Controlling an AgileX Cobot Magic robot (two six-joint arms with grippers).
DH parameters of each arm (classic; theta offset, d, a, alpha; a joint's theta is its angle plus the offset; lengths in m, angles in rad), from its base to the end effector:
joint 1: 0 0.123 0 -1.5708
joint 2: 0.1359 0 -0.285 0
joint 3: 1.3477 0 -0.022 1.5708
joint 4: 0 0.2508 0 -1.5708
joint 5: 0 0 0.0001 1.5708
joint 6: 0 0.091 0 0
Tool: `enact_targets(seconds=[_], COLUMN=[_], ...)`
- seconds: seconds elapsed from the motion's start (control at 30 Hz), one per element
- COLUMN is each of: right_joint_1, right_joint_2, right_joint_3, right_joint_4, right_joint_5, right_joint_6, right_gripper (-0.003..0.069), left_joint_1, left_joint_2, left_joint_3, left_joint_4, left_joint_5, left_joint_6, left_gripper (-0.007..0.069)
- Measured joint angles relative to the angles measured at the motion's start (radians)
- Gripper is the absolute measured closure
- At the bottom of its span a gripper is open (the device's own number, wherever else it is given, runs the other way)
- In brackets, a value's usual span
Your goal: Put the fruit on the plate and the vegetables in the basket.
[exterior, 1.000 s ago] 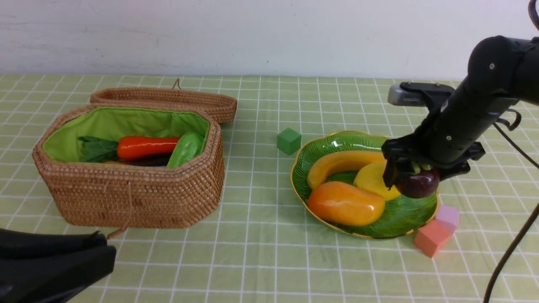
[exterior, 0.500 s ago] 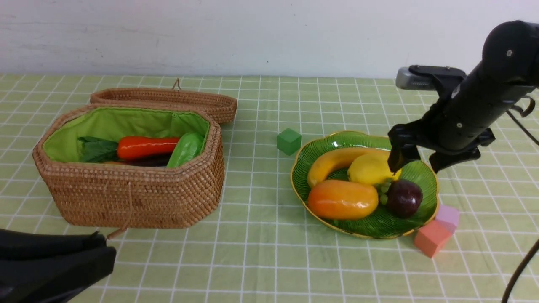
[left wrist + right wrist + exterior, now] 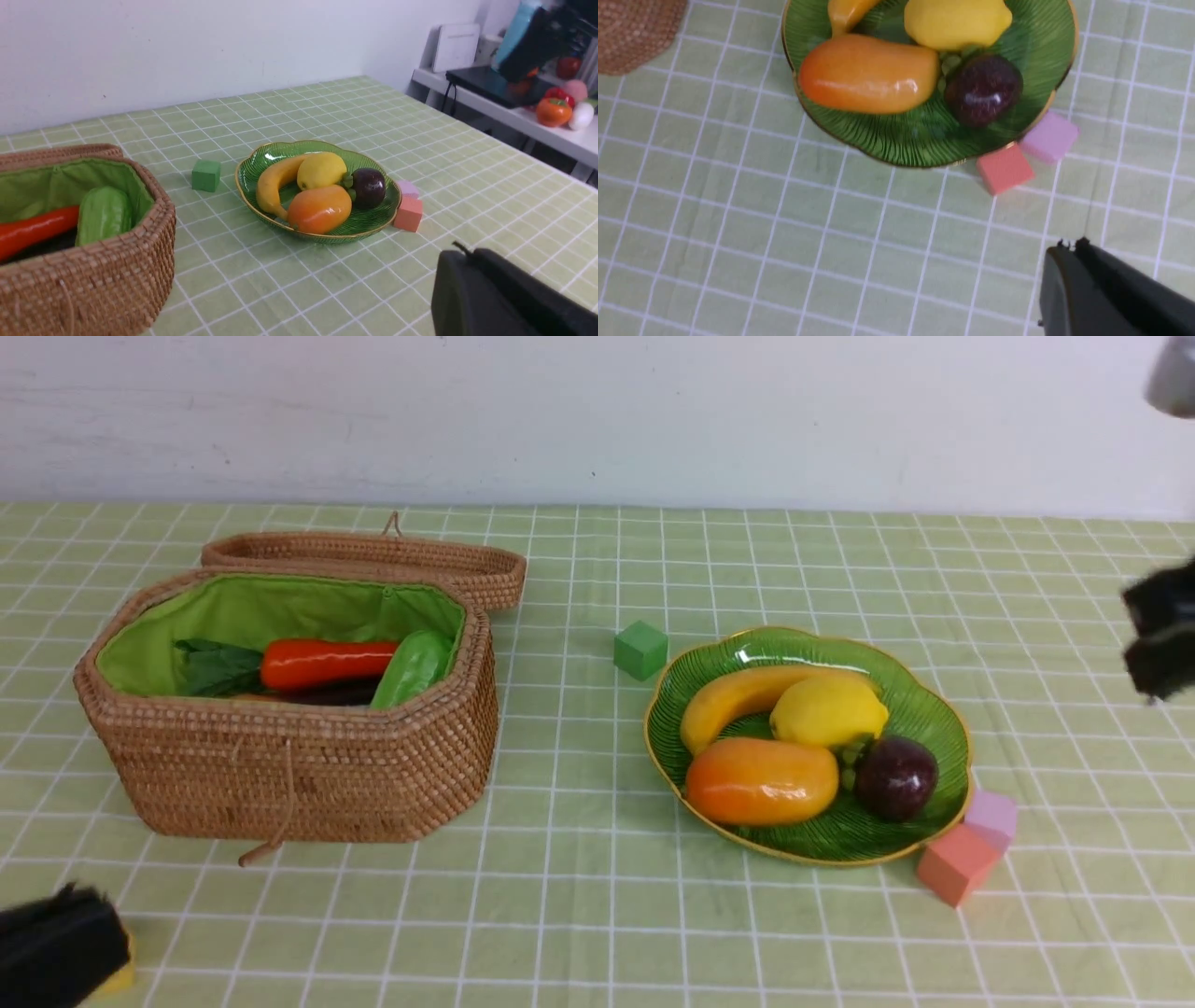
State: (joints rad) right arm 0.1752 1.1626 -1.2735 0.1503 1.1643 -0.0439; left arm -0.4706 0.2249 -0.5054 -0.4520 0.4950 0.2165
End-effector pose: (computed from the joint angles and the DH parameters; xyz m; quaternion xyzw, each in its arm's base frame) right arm 0.2109 0.0500 0.3944 -0.0963 0.9471 0.0940 0.2913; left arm 0.0344 -0.0387 0.3267 0.1733 0.7150 -0.2901 0.6121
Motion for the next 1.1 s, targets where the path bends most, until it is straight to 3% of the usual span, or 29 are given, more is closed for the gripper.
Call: enact_targets(seconds=[0.23, 0.47, 0.73, 1.1], right_joint_1=[0.000, 0.000, 0.000, 0.000], right_joint_2=[-0.398, -0.708, -0.814, -0.814], right_joint_3=[0.345, 0.612, 0.830, 1.005], right_joint_4=[-0.003, -0.002, 0.015, 0.006], right_joint_5=[-0.029, -0.296, -0.629, -0.647], right_joint_6=[0.092, 0.165, 0.204, 0.204], right_gripper=[0.0667, 0.0662, 0.0657, 0.0652], left_joint_1=[0.000, 0.000, 0.000, 0.000], left_joint_2=[-0.209, -0.222, -0.222, -0.222], left_joint_3=[0.232, 0.311, 0.380, 0.408], left_joint_4=[0.003, -0.005, -0.082, -0.086], left_joint_5=[-0.162, -0.224, -0.229, -0.219], left_joint_6=[-0.031, -0.031, -0.034, -0.034], left_gripper=[0.0638, 0.0638, 0.0638, 0.0638])
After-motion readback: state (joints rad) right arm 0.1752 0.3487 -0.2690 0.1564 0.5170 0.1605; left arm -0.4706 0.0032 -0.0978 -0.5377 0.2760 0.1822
